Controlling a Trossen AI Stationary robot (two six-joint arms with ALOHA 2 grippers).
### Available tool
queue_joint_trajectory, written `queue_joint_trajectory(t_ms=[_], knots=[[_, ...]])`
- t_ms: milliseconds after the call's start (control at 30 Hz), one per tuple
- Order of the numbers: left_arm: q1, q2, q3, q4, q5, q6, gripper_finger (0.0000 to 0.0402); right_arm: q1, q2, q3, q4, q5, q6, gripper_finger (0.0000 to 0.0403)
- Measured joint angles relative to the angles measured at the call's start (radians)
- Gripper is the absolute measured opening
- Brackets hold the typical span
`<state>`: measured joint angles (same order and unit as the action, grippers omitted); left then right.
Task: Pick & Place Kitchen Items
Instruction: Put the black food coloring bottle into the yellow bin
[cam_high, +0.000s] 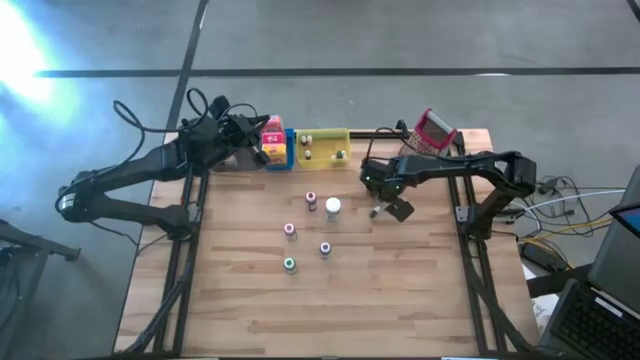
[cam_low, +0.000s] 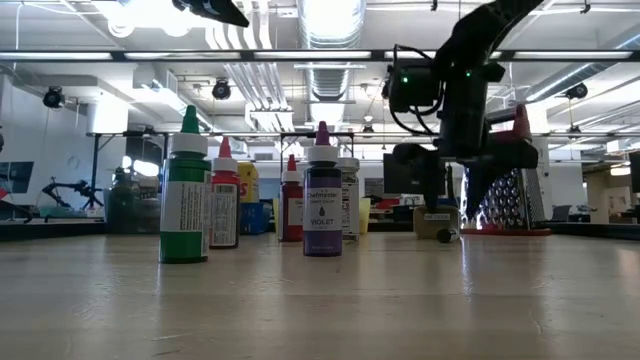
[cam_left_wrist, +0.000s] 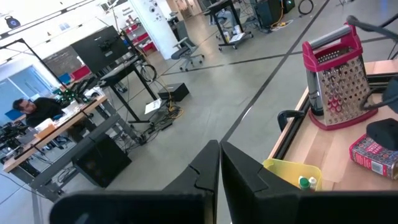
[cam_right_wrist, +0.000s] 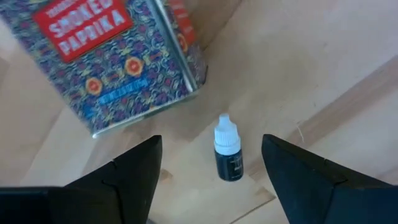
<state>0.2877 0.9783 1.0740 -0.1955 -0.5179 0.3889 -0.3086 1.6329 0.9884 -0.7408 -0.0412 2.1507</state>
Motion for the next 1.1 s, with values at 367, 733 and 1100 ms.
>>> queue_joint_trajectory(t_ms=[367,733,1100], knots=[[0.000,0.000,0.000,0.000,0.000,0.000,0.0022,-0.019,0.000,-0.080,0.108,-0.040,0.000,0.0276],[0.000,0.000,0.000,0.000,0.000,0.000,0.0022,-0.017,0.067,-0.100,0.152,-0.082,0.010,0.0232],[0.000,0.000,0.000,-0.001,0.000,0.000,0.0022,-0.017,0.075,-0.076,0.136,-0.069,-0.005,0.0225]])
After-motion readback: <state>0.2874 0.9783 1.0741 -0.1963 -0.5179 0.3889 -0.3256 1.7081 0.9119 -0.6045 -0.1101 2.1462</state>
